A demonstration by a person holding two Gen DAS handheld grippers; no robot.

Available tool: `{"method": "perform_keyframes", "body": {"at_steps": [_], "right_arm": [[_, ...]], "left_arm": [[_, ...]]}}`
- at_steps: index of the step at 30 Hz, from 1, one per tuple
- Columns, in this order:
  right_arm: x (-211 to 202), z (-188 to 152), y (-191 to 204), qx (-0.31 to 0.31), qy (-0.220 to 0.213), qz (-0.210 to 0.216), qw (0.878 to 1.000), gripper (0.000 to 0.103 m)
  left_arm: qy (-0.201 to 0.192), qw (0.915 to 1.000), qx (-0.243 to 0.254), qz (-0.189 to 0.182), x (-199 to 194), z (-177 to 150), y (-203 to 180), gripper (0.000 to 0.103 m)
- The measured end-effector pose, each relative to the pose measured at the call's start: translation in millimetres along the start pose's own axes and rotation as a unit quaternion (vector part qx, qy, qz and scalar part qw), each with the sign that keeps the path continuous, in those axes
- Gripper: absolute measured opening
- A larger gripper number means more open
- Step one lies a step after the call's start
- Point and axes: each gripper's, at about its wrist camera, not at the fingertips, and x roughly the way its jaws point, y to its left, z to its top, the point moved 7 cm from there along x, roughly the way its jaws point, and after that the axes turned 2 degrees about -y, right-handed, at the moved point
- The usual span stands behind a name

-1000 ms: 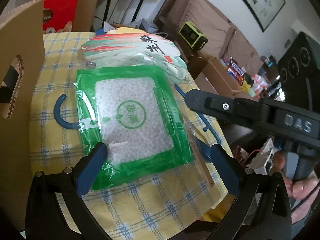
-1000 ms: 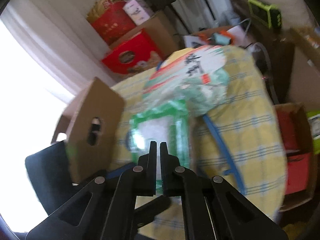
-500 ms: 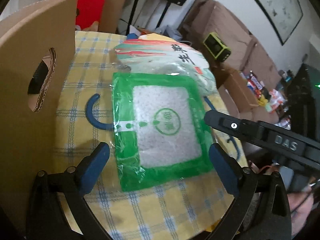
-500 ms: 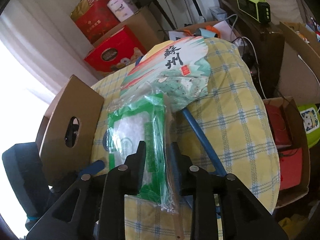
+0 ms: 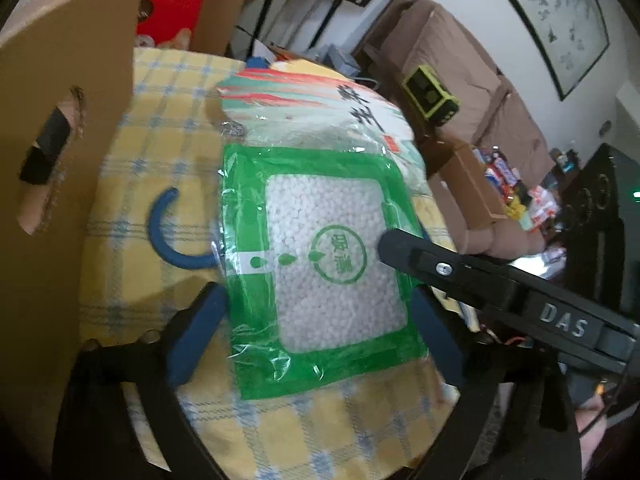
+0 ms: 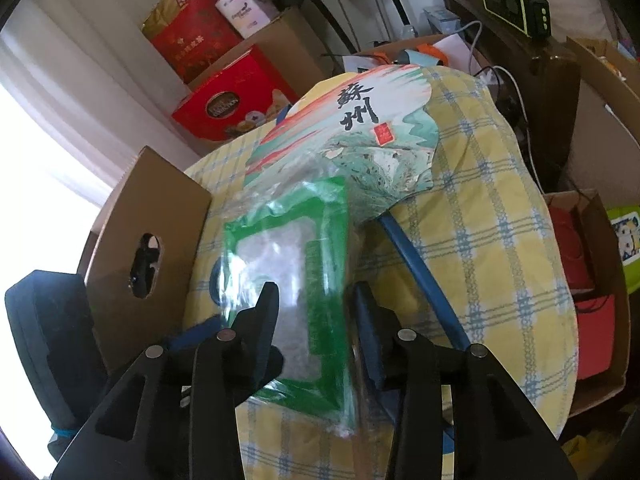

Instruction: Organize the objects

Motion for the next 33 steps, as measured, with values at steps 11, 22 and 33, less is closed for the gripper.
{"method": "perform_keyframes", "body": {"at_steps": [11, 22, 33], "right_arm": [[-19.7, -1.2, -1.3, 0.002, -0.018, -0.028, 0.999, 0.030], [-50.6, -2.9, 12.2, -0.005, -0.048, -0.017, 0.999, 0.018], [-57.4, -8.0, 3.3, 0.036, -0.049, 0.005, 0.998, 0.009]], "left_arm": [[0.009, 0.9993, 0.004, -0.037, 2.0, -6.6, -10.6, 0.066], [0.008, 0.9962, -0.012, -0.086, -13.5, -8.9, -26.5, 0.064], [0.014, 0.9942, -0.007, -0.106, -13.6, -10.7, -28.8, 0.064]]}}
